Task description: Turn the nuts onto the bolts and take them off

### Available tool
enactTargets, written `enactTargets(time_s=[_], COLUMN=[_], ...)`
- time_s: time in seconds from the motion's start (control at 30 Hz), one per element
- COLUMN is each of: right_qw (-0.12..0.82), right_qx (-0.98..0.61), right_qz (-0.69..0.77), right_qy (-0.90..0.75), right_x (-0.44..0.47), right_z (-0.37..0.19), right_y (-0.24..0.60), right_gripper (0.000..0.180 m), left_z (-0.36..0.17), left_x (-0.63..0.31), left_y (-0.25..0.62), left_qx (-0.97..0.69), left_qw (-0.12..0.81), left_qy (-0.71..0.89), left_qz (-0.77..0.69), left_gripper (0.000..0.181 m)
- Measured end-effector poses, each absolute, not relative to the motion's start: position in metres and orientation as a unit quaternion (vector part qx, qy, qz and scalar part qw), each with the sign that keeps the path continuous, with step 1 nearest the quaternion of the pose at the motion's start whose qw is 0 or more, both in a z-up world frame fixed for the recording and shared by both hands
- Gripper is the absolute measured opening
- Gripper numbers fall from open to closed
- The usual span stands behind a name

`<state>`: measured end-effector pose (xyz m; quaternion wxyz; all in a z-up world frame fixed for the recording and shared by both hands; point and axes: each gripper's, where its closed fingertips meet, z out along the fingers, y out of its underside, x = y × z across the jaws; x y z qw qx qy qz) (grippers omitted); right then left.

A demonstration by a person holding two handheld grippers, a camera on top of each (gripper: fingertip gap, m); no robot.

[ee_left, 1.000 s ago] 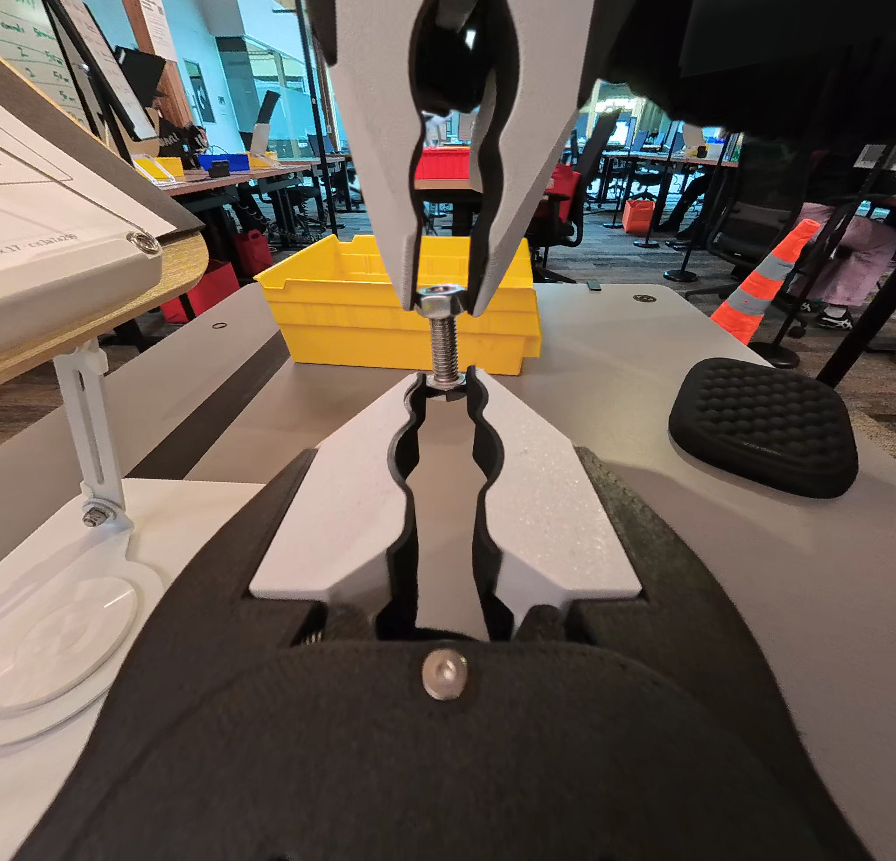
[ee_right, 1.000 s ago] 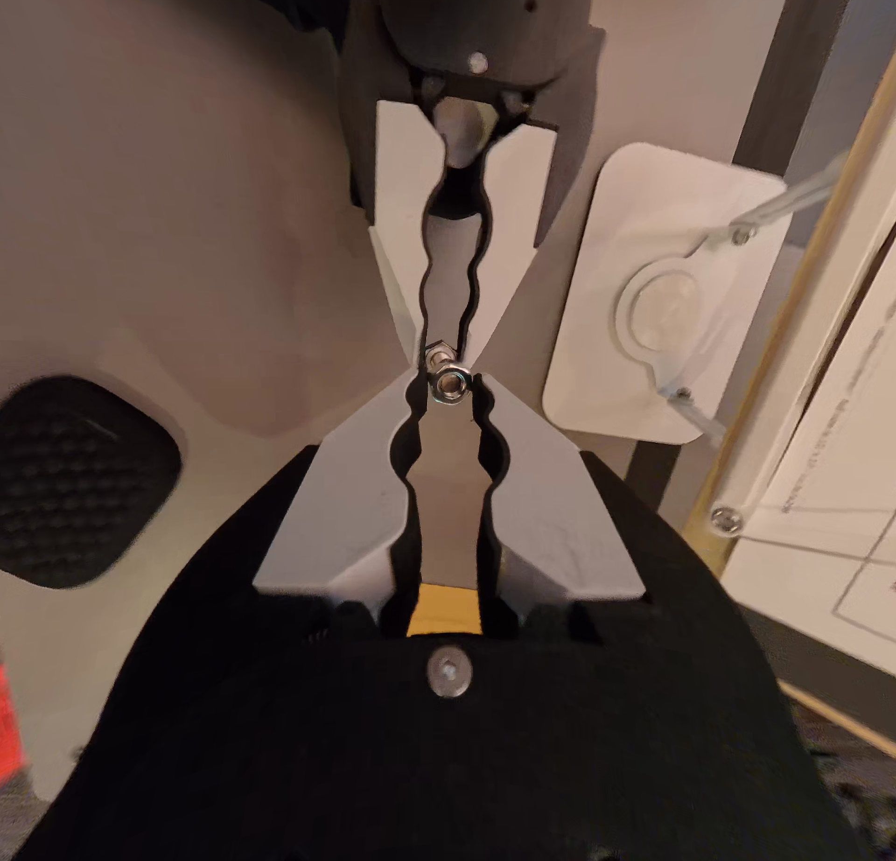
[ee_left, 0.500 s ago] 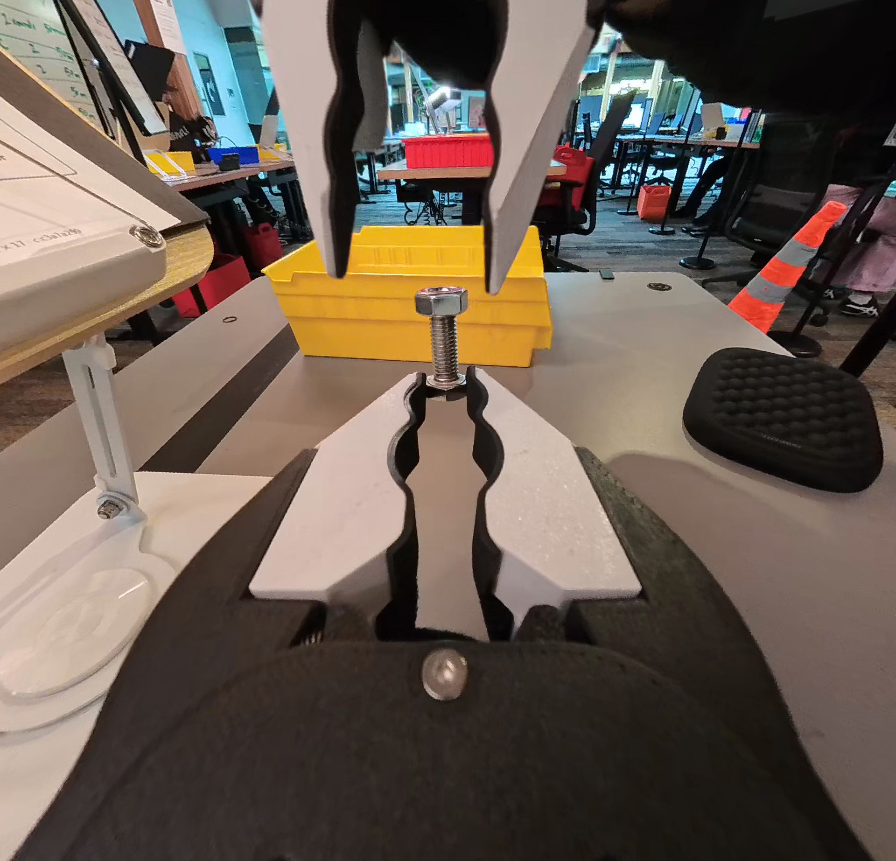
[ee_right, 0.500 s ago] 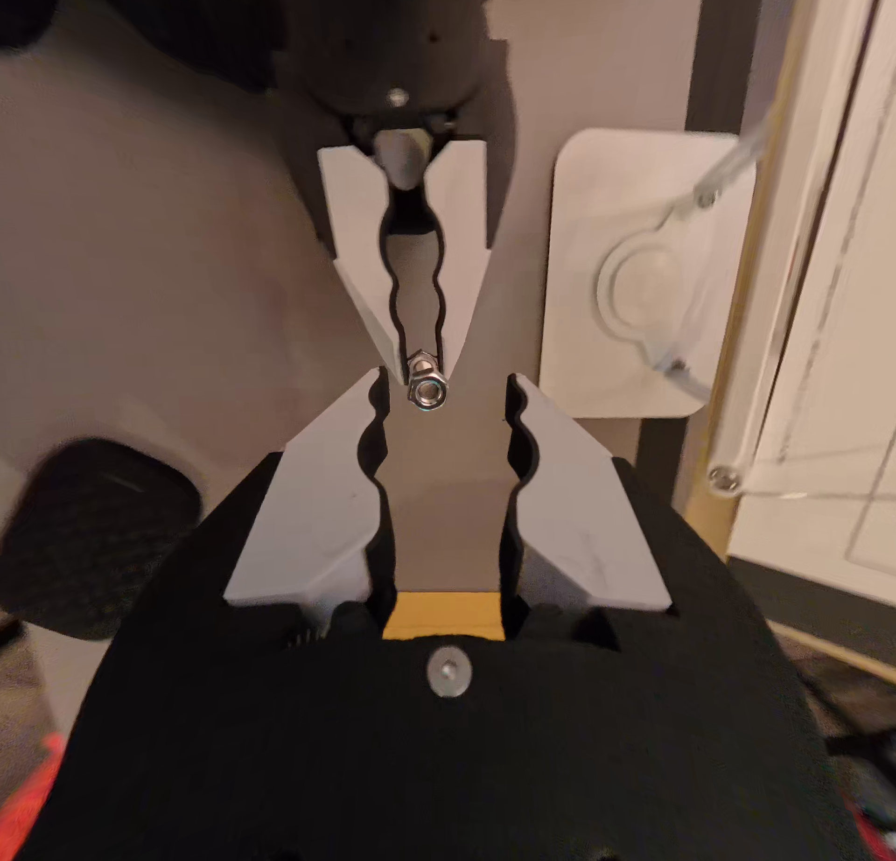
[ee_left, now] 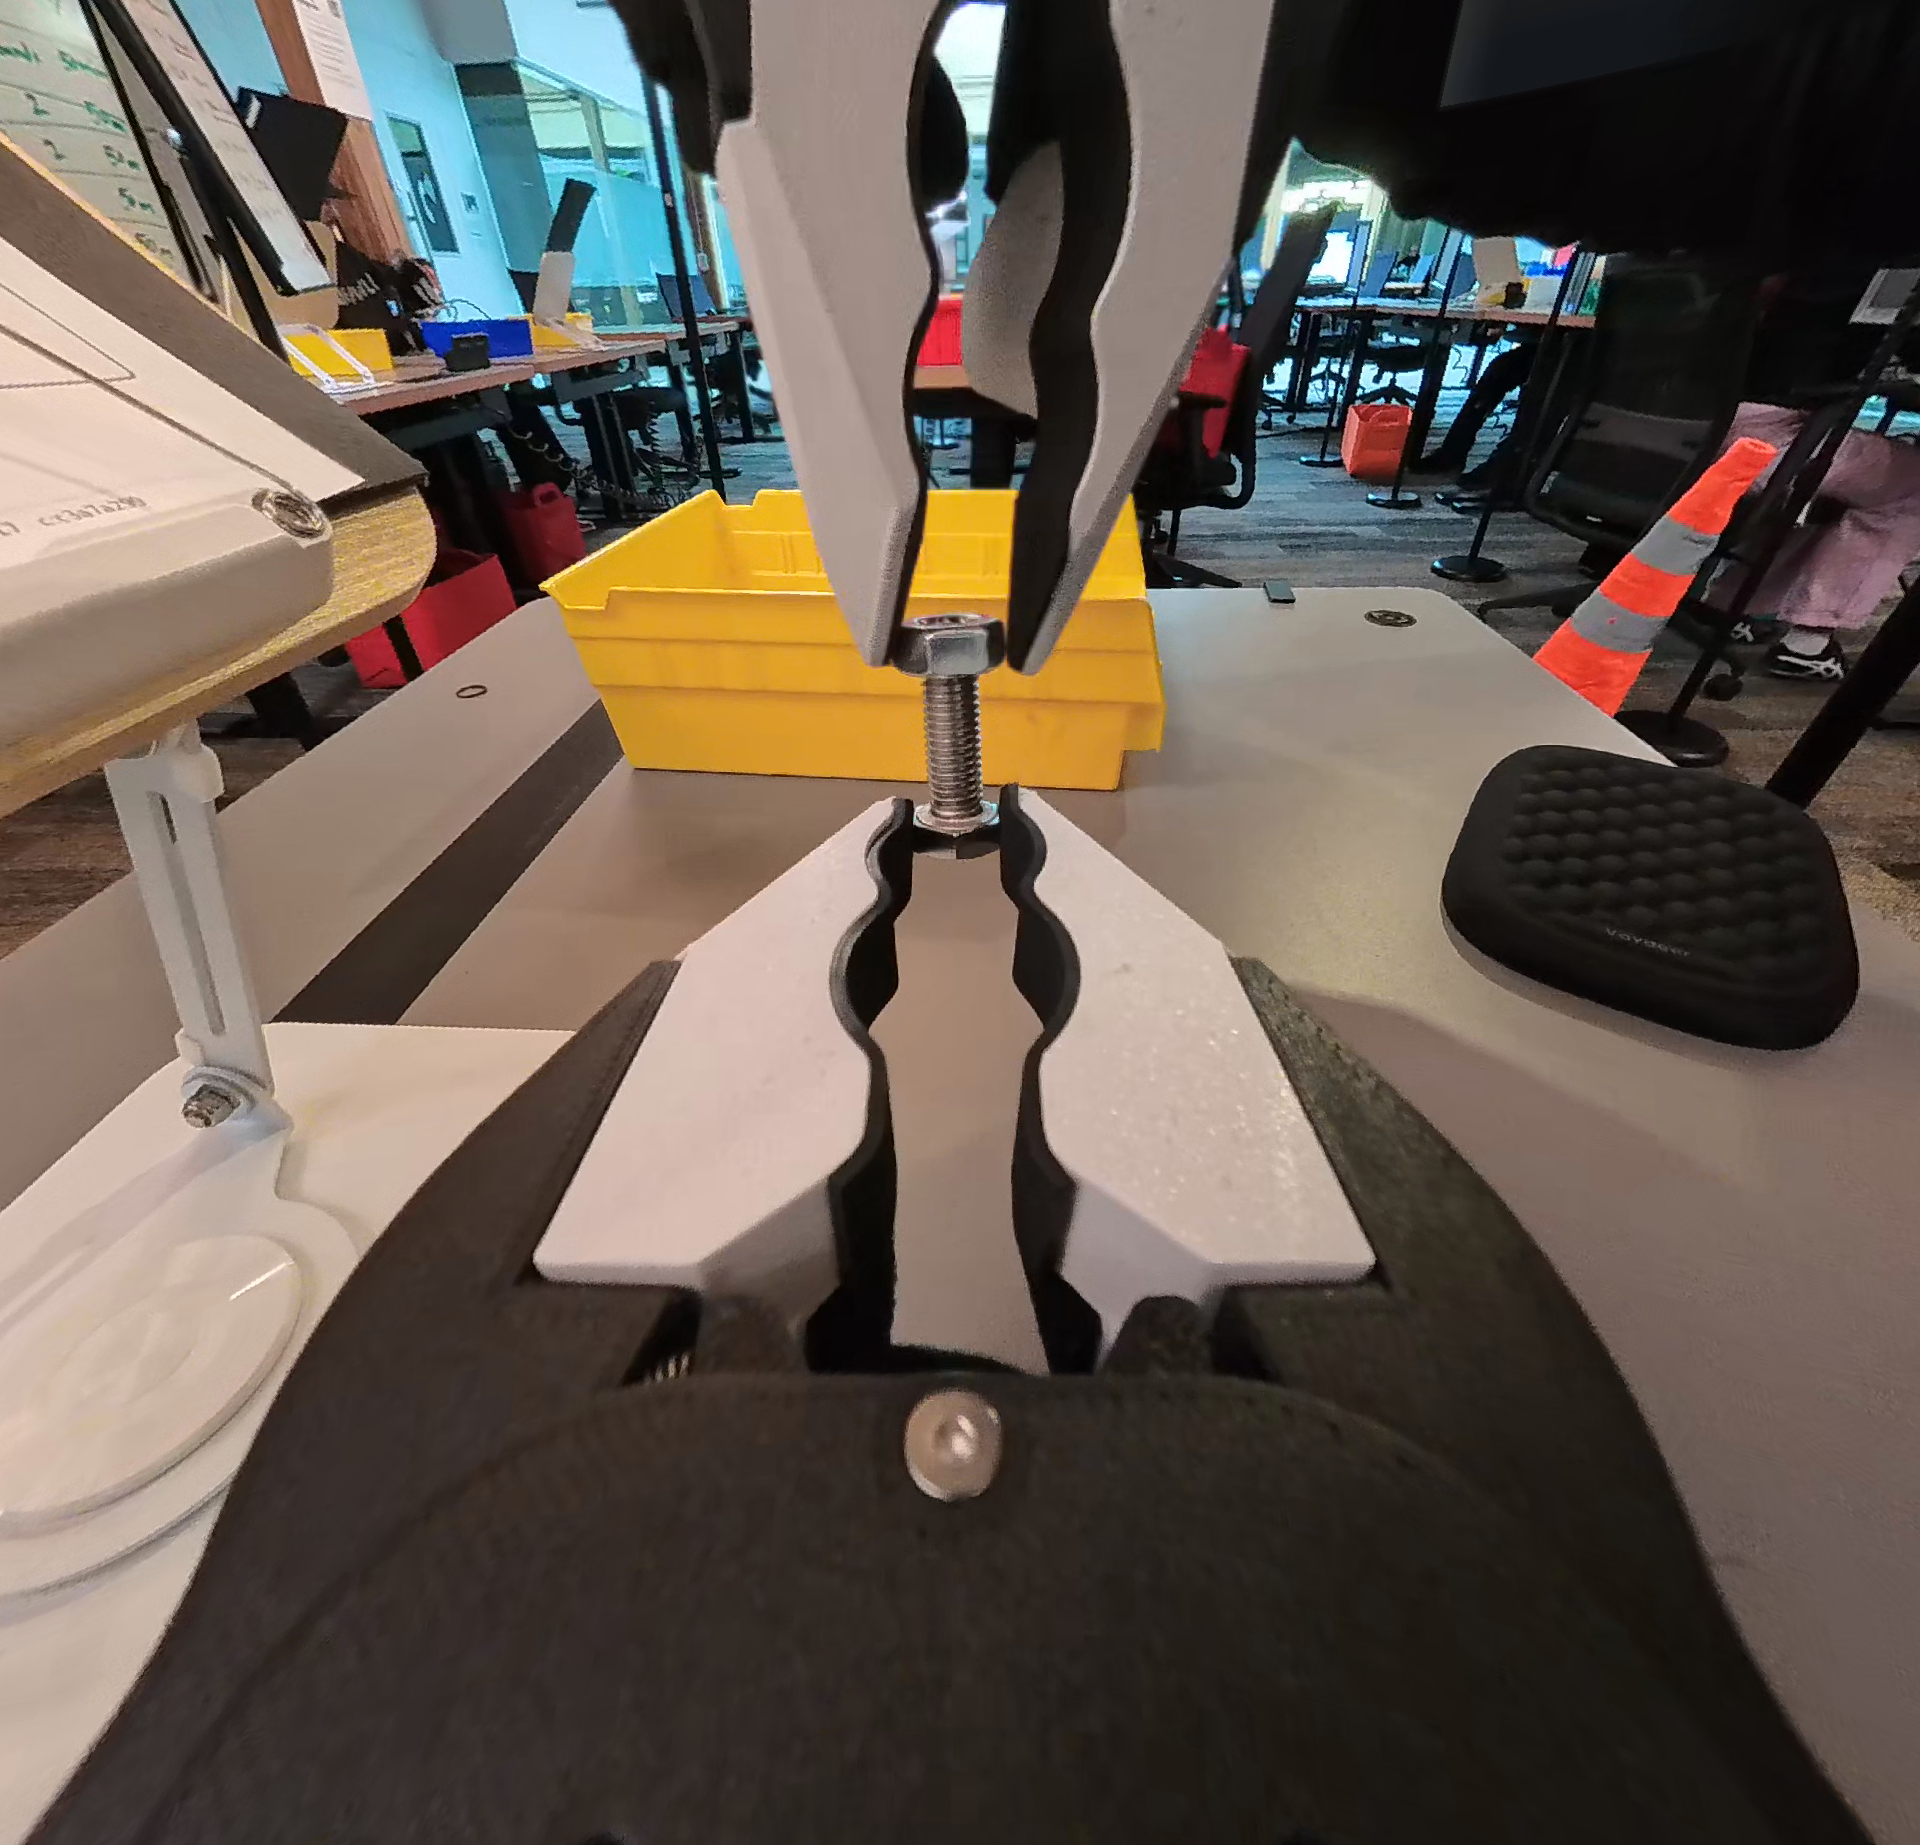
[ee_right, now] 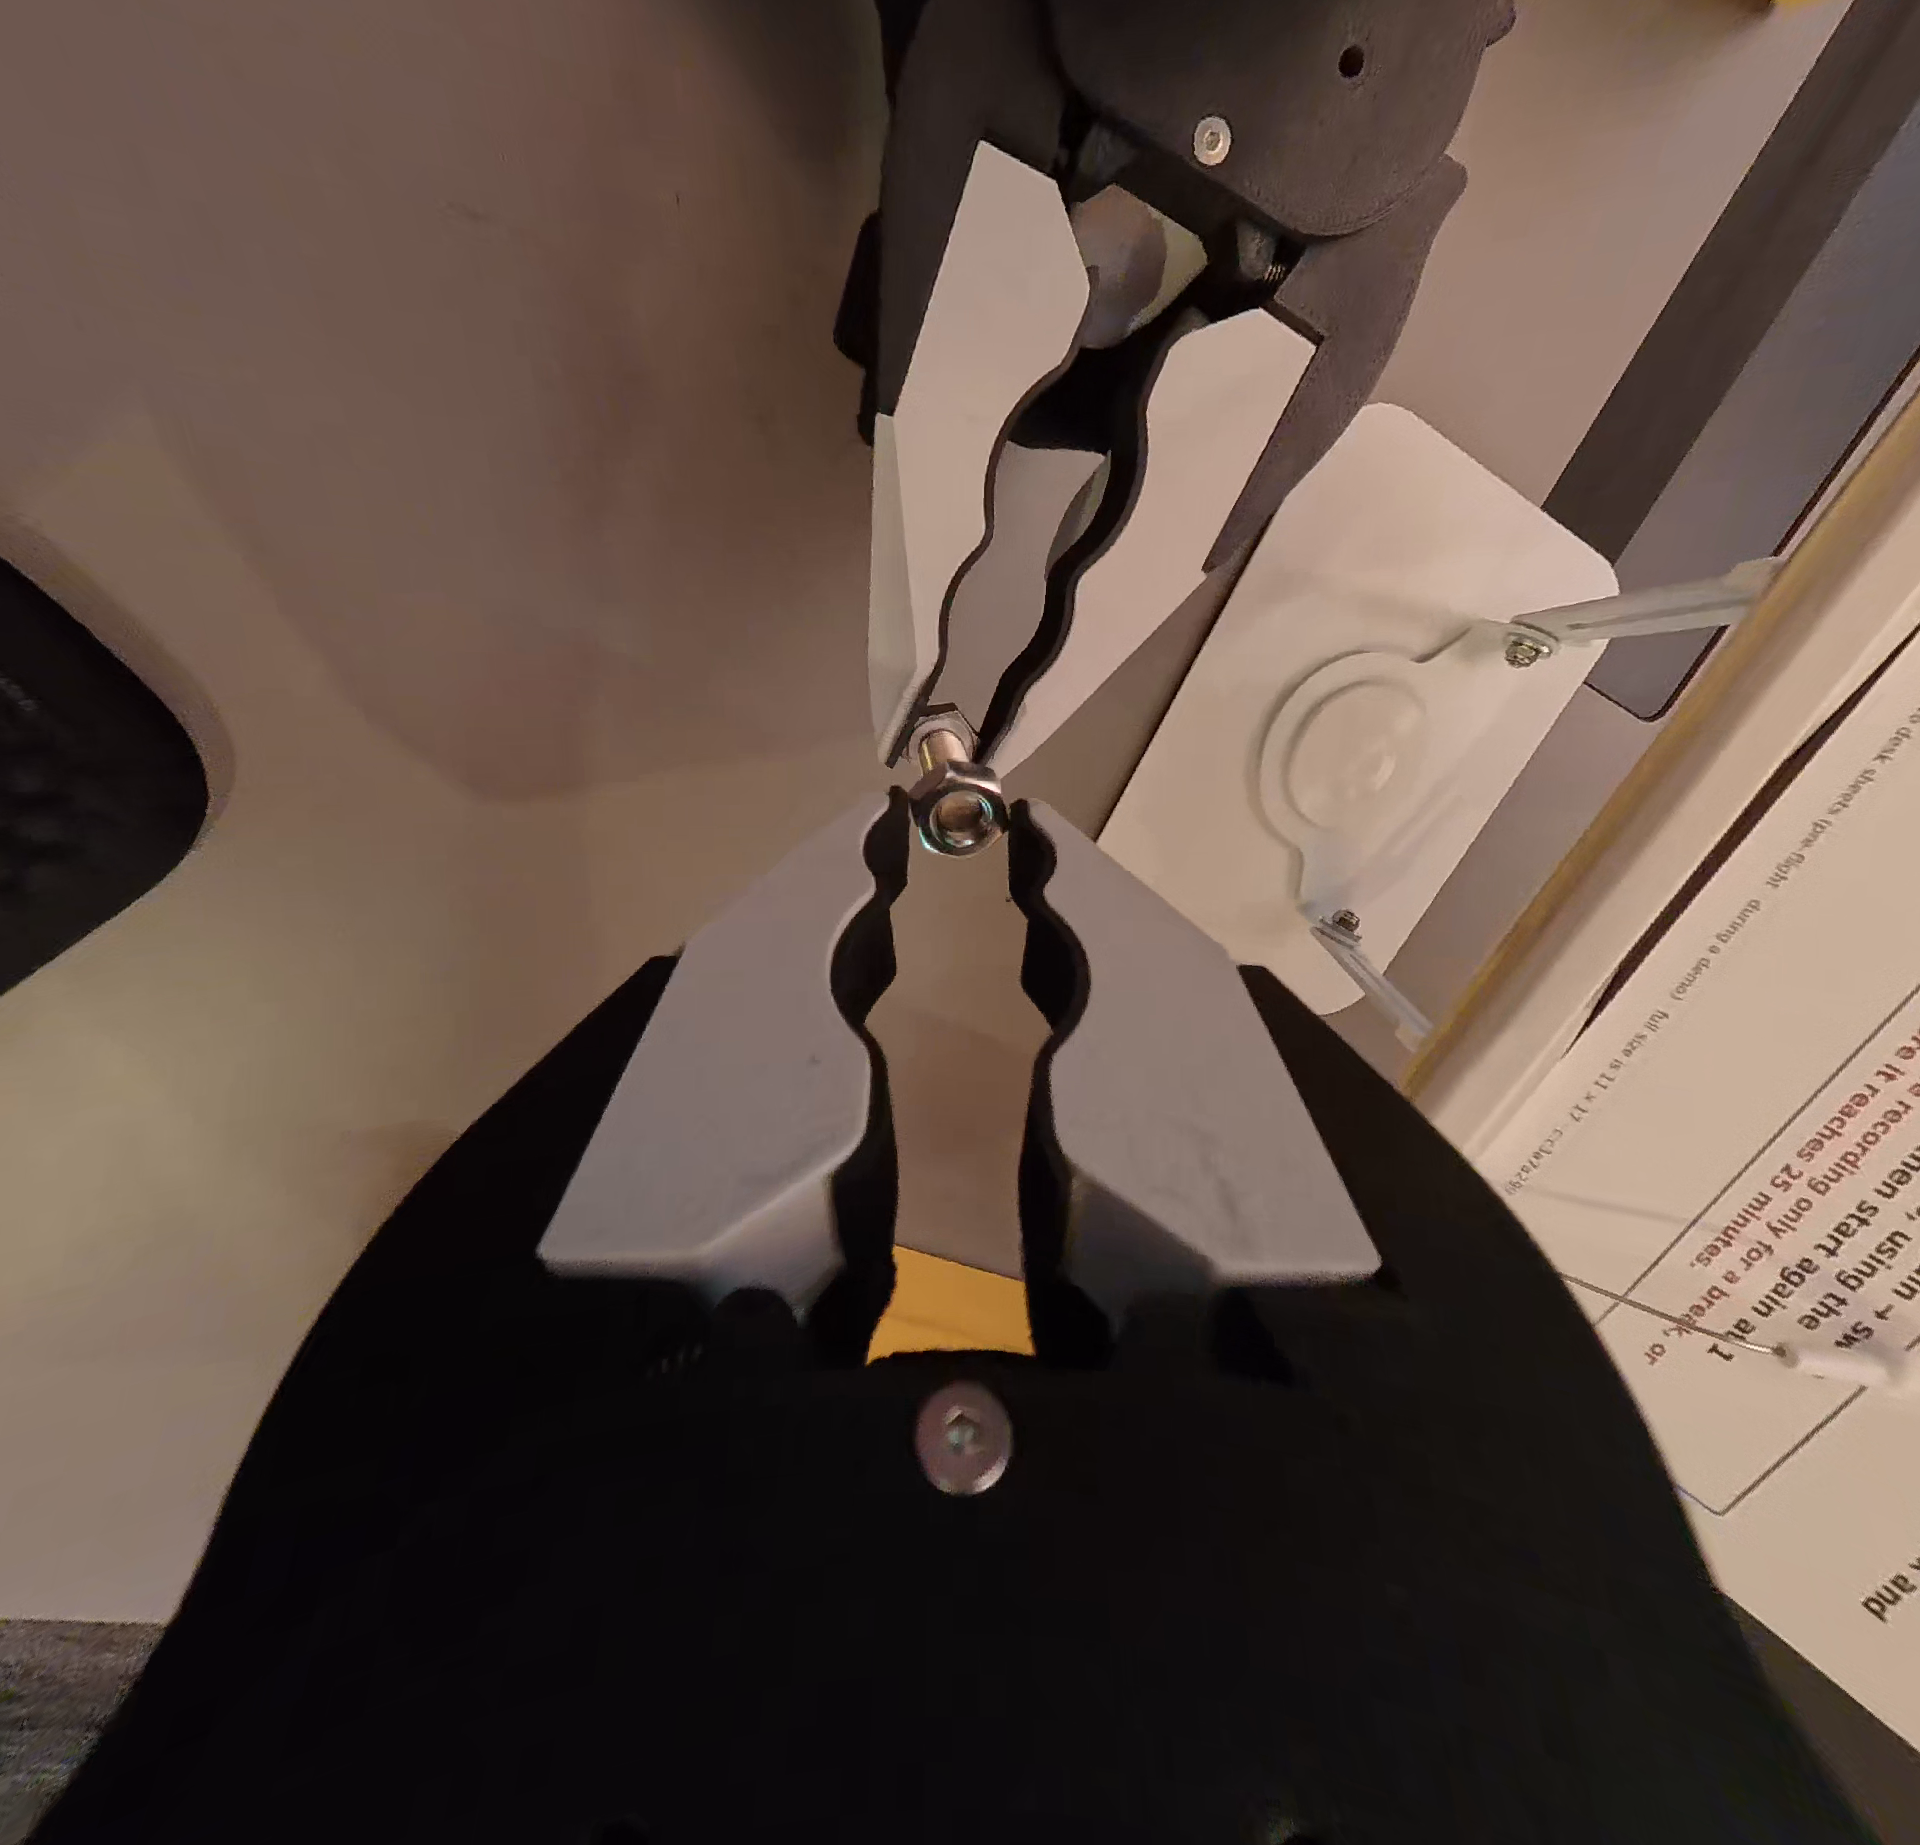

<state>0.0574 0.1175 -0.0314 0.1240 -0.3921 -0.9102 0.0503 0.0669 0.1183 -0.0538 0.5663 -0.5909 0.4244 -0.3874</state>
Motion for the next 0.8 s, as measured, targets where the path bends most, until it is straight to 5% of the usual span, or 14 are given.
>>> enactTargets(time_s=[0.47,0.57,0.67,0.8], right_qw=[0.057,0.059,0.093,0.133], right_qx=[-0.702,-0.702,-0.671,-0.555], right_qz=[0.131,0.139,0.125,0.111], right_qy=[-0.698,-0.696,-0.725,-0.813], right_x=[0.053,0.053,0.051,0.047], right_z=[-0.038,-0.038,-0.032,-0.022], right_y=[0.122,0.121,0.13,0.128], right_gripper=[0.017,0.017,0.043,0.042], left_z=[-0.058,-0.06,-0.056,-0.055], left_x=[0.062,0.064,0.064,0.064], left_y=[0.125,0.124,0.123,0.122], left_qx=[-0.602,-0.602,-0.598,-0.596], left_qw=[0.568,0.566,0.569,0.568], left_qy=[0.418,0.42,0.42,0.42], left_qz=[-0.374,-0.373,-0.378,-0.382], left_gripper=[0.015,0.015,0.015,0.015])
